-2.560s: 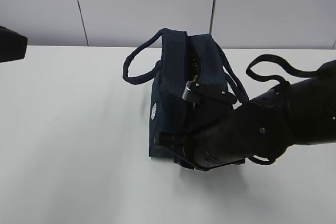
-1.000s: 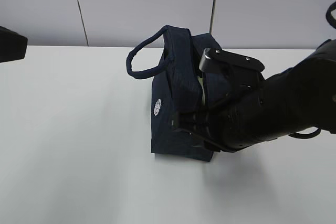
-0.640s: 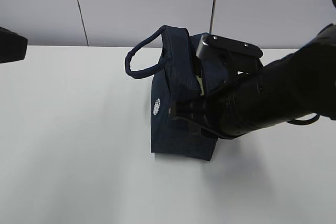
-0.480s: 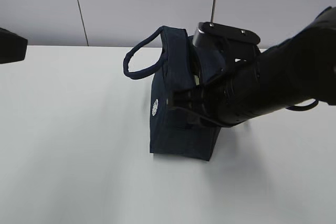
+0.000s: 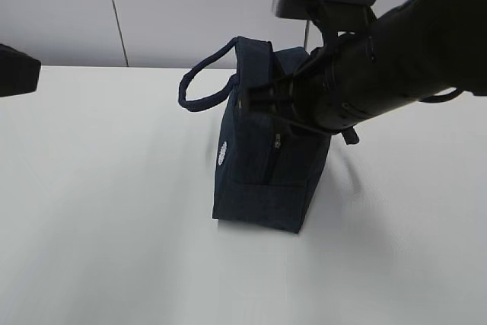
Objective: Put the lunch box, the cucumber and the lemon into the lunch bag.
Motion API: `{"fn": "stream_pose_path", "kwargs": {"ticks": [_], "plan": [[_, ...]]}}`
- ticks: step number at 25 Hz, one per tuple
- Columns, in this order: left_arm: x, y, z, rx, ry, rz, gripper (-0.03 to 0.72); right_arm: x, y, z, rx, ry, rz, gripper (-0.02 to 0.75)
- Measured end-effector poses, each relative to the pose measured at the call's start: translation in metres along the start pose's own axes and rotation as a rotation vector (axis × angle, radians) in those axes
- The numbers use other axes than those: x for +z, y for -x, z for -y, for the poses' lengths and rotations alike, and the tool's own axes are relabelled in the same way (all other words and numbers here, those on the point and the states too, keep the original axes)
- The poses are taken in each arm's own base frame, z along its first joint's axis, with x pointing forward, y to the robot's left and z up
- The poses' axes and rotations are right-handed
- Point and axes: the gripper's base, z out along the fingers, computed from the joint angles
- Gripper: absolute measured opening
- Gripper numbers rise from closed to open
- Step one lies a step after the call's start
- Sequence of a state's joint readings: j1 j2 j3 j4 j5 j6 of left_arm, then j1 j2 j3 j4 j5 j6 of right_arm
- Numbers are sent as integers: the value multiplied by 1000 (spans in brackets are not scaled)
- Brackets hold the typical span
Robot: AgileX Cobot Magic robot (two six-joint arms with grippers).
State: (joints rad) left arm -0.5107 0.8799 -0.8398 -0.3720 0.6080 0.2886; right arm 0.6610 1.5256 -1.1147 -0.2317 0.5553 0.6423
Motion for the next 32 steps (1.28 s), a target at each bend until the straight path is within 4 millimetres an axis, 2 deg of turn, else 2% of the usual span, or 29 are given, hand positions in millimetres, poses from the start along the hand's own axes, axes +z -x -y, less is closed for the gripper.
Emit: {"fn": "stream_pose_path", "kwargs": {"ticks": [8,12,18,27,32], "plan": [[0,-1,4,-49,-39,-9,241,-2,4,2,-46,-31,24,0],[12,-7,5,-117,-77,-47,241,-2,4,2,-49,-32,25,0],[53,-14,3,-173,-149,-119,241,-2,4,2,-49,-32,25,0],[121,-21,-1,-164,-277,-102,245,-2,5,2,-51,-32,28,0],[152,-31,-5,-128,-313,-95,322,-2,5,2,-51,-32,28,0]]}}
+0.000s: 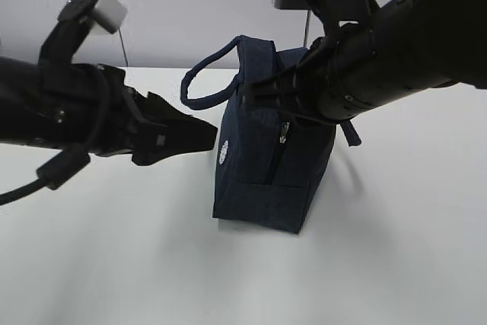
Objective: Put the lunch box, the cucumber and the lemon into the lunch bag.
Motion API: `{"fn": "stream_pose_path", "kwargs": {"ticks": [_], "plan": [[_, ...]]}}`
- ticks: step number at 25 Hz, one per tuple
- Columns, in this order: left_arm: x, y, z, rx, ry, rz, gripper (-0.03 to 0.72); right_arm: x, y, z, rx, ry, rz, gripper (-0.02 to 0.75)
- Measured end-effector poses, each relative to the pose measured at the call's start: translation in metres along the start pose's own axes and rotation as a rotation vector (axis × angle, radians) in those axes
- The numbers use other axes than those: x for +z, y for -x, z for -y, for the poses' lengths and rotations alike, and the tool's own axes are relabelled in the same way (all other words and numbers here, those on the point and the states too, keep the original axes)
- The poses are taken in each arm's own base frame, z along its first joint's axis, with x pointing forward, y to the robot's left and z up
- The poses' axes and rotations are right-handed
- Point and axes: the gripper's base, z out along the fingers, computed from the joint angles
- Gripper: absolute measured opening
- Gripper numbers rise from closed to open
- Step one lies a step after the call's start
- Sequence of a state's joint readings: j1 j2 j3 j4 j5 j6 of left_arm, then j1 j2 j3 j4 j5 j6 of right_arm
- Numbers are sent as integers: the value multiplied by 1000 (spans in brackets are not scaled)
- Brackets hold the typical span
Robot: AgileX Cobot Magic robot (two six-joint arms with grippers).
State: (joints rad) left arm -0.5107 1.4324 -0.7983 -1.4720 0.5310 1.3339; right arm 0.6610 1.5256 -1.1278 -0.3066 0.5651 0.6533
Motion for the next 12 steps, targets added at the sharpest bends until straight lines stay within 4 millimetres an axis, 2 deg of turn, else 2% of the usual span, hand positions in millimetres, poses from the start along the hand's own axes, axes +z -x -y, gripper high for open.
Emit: {"fn": "stream_pose_path", "kwargs": {"ticks": [4,8,12], "plan": [[17,-4,-10,43,-4,16,374,0,0,0,0,0,0,0],[31,-8,-20,56,5,8,382,0,0,0,0,0,0,0],[44,-4,-26,63,-2,5,385,0,0,0,0,0,0,0]]}}
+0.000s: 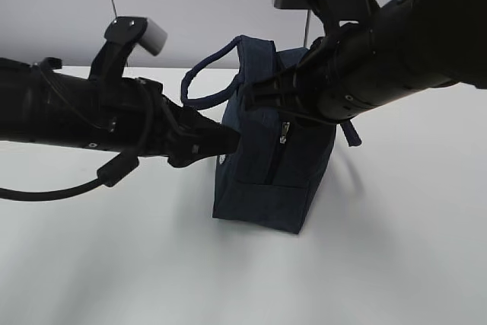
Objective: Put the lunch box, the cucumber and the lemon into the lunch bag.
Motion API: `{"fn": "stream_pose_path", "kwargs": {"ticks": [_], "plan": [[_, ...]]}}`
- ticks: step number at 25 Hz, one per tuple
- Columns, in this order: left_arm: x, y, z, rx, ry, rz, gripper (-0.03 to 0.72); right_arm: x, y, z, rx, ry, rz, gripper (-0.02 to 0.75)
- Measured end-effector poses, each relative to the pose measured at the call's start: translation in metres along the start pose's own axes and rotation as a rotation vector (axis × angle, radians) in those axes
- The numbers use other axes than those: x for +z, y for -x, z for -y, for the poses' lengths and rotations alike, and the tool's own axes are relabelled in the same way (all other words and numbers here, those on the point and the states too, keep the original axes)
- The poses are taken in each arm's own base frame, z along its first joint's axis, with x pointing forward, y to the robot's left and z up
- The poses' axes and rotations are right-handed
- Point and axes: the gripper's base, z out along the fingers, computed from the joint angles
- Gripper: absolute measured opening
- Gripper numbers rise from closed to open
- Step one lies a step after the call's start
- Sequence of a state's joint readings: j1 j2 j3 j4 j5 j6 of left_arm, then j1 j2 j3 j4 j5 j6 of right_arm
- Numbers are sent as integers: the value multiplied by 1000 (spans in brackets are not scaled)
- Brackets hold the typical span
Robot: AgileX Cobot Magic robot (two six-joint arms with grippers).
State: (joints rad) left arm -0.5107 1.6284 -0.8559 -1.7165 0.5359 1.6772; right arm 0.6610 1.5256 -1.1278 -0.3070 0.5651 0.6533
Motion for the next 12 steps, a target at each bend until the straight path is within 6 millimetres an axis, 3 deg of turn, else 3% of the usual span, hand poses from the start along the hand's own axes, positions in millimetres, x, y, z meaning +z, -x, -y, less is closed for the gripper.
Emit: {"fn": "stream_pose_path", "kwargs": {"ticks": [5,12], "plan": [[13,8,-7,5,-6,7,386,0,0,0,0,0,0,0],[25,4,-11,-4,-38,-9,386,0,0,0,-1,0,2,0]]}}
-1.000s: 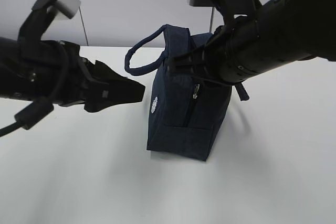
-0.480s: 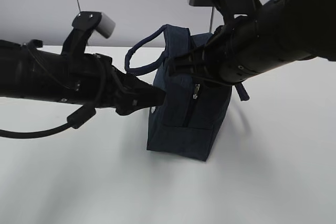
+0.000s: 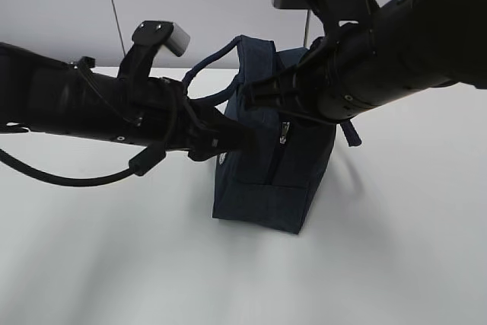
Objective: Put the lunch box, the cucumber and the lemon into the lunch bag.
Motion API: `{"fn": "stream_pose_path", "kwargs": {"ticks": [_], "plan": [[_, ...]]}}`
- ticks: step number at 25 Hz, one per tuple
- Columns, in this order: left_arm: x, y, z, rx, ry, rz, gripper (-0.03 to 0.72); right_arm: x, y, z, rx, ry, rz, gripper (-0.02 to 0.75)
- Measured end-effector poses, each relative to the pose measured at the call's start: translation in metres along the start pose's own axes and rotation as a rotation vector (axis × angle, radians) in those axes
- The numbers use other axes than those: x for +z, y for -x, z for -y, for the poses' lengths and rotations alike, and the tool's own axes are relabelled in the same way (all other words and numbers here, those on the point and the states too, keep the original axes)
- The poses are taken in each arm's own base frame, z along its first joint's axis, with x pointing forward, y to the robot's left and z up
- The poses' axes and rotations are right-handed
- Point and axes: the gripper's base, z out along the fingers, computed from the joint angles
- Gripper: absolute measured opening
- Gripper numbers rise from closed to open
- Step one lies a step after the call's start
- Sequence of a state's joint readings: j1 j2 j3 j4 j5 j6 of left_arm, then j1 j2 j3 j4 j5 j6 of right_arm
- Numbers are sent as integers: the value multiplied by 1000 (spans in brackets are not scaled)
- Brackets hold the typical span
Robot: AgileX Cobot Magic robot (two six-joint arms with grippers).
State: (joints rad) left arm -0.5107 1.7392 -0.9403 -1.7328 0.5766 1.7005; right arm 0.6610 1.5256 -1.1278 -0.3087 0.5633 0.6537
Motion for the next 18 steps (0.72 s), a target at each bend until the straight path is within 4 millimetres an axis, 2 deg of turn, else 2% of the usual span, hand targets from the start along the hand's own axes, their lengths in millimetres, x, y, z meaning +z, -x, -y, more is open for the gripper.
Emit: {"fn": "stream_pose_path", "kwargs": {"ticks": [10,13,18], "plan": [[21,-4,1,-30,-31,-18,374,-1,3,-2,0,15,25,0],[22,-4,2,-34,-33,-16,276,-1,4,-2,0,16,27,0],[22,-3,2,-32,-31,-14,34,-1,4,-2,-1,16,27,0]]}}
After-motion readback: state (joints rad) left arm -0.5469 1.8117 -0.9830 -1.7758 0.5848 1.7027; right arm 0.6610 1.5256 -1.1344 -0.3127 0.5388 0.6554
